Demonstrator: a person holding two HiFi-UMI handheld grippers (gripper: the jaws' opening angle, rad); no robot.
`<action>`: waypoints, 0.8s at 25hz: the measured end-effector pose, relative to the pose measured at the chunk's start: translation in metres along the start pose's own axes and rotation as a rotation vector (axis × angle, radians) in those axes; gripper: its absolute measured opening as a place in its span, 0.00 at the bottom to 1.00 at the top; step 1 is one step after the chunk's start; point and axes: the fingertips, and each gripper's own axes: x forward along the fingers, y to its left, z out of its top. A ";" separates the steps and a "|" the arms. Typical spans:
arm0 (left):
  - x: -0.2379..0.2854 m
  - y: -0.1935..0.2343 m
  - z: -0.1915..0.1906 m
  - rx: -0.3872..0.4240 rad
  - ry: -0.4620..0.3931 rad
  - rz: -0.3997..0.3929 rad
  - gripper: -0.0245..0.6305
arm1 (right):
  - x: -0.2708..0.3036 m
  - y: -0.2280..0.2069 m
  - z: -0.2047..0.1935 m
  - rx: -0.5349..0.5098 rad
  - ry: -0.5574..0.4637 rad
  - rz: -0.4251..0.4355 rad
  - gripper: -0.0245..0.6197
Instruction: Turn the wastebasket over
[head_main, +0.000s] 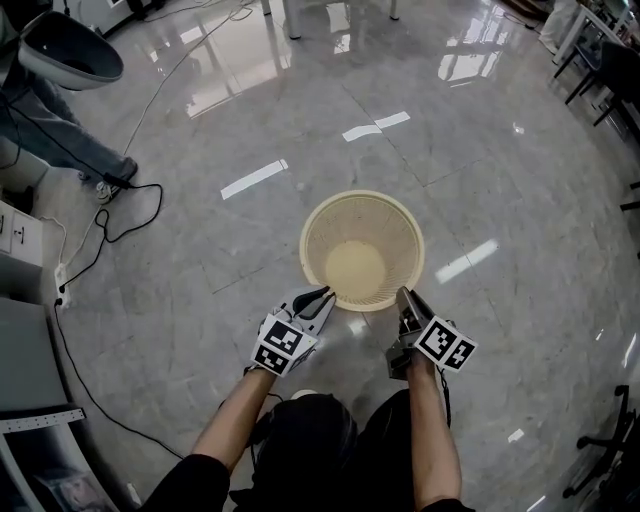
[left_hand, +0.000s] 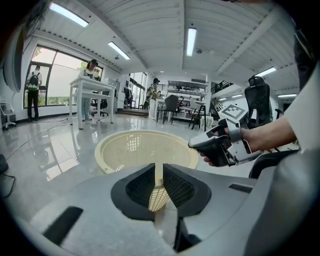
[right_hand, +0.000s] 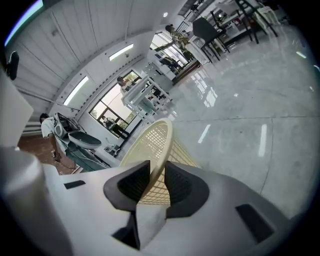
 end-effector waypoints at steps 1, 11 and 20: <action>0.001 -0.001 0.000 -0.003 0.000 -0.006 0.09 | -0.002 0.001 0.001 0.005 -0.006 0.002 0.19; 0.000 -0.008 -0.004 -0.143 -0.060 -0.034 0.09 | -0.022 0.079 0.005 -0.355 -0.101 0.011 0.10; -0.018 0.005 0.008 -0.165 -0.068 -0.037 0.09 | 0.001 0.096 -0.079 -0.519 0.018 -0.028 0.09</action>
